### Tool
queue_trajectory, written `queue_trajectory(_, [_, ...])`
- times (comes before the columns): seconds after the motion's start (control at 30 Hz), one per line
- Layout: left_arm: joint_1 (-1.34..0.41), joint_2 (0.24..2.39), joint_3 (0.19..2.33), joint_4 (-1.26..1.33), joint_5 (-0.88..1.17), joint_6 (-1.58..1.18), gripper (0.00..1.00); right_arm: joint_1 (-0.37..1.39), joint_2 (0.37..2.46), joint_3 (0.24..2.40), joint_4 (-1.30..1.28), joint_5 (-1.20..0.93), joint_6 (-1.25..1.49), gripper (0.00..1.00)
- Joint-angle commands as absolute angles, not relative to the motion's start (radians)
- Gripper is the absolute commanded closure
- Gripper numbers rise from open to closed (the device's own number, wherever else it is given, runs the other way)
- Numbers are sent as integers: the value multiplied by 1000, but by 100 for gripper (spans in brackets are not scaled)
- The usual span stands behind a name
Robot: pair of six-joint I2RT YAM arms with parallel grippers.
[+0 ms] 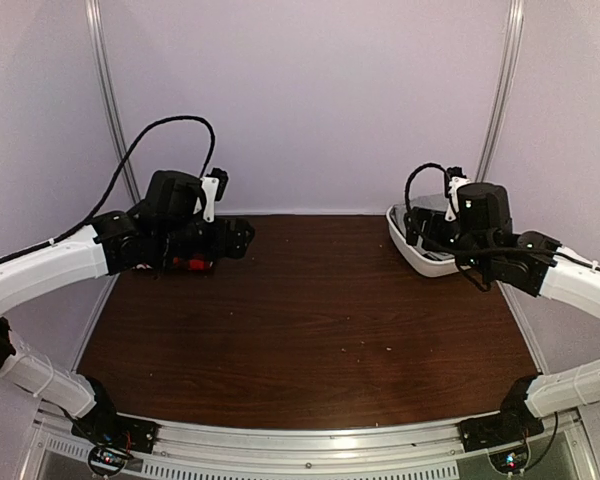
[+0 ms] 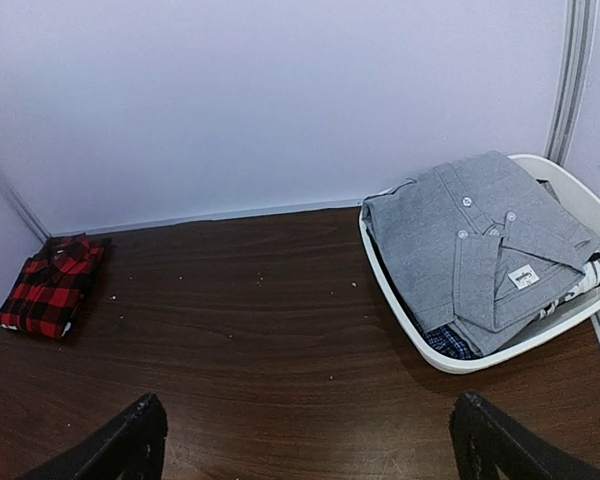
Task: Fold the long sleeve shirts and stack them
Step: Pick up the crumpled shirt from the bin.
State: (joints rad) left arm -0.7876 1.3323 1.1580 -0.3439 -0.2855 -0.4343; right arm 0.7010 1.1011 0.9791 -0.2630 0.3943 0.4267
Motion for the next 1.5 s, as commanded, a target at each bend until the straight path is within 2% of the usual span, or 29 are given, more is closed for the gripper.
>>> queue_trajectory(0.0, [-791,1307,1194,-310,-302,-425,2,709,1138,1039,-324,417,454,0])
queue_trajectory(0.17, [-768,1304,1221,-348,-258,-437,2,663,1199,1097,-361,399,454,0])
queue_trajectory(0.67, [-749,1244,1212,-386,-134,-455,2,214,1553,1334,-336,178,376,0])
queue_trajectory(1.0, [-749,1236,1195,-386,-99,-468,2,117,1781,1371,-326,113,378,1])
queue_trajectory(1.27, [-748,1262,1209,-387,-83,-483,2,116,1929,1391,-319,117,388,8])
queue_trajectory(1.37, [-749,1265,1209,-388,-83,-489,2,117,1956,1391,-323,132,394,15])
queue_trajectory(1.47, [-749,1266,1206,-388,-85,-498,2,117,1950,1392,-330,152,394,27])
